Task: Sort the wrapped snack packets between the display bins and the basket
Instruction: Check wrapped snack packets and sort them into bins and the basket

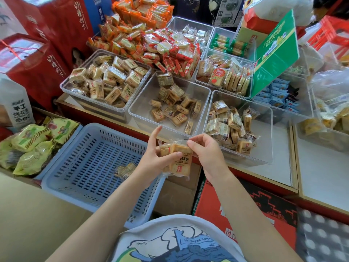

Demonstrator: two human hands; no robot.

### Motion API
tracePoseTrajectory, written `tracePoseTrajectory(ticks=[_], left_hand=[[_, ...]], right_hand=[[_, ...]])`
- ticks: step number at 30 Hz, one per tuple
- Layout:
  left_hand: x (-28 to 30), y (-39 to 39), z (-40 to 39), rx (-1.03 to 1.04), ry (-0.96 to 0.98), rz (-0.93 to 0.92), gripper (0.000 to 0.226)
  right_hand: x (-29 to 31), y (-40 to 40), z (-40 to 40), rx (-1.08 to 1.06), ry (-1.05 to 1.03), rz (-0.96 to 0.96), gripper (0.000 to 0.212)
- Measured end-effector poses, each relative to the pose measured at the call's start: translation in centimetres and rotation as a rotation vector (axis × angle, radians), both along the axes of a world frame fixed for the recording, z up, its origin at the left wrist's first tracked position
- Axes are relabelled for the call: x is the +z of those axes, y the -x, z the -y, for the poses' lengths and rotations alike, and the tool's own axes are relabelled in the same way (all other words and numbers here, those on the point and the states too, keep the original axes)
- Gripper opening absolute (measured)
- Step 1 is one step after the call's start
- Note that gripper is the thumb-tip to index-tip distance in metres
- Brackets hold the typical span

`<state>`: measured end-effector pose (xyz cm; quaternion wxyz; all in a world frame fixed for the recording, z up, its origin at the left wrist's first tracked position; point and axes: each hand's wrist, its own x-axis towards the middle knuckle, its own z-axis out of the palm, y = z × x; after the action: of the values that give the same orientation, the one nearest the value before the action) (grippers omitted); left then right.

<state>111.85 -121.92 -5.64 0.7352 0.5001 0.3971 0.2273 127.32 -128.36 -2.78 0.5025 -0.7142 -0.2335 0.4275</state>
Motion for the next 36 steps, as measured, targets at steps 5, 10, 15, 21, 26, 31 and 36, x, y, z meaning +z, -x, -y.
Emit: tracePoseTrajectory(ticks=[5, 10, 15, 21, 26, 31, 36], left_hand=[[0.8, -0.3, -0.2, -0.135, -0.013, -0.039, 0.046], [1.2, -0.5, 0.2, -0.028, 0.101, -0.025, 0.022], [0.8, -1.1, 0.6, 0.077, 0.09, -0.054, 0.018], [0.6, -1.3, 1.0, 0.124, 0.088, -0.054, 0.014], [0.7, -1.1, 1.0, 0.14, 0.066, -0.038, 0.02], [0.9, -1.2, 0.9, 0.114, 0.031, -0.114, 0.033], [0.9, -1.0, 0.8, -0.074, -0.036, -0.04, 0.029]], right_hand=[[-0.2, 0.2, 0.3, -0.044, -0.048, 0.041, 0.01], [0.1, 0.4, 0.2, -0.014, -0.068, 0.093, 0.011], [0.0, 0.4, 0.4, -0.011, -0.064, 0.122, 0.009], [-0.2, 0.4, 0.8, -0.008, -0.076, 0.125, 0.01], [0.1, 0.3, 0.8, -0.004, -0.077, 0.104, 0.011], [0.0, 0.0, 0.7, -0.009, -0.049, 0.089, 0.011], [0.1, -0.3, 0.4, -0.066, -0.052, 0.046, 0.007]])
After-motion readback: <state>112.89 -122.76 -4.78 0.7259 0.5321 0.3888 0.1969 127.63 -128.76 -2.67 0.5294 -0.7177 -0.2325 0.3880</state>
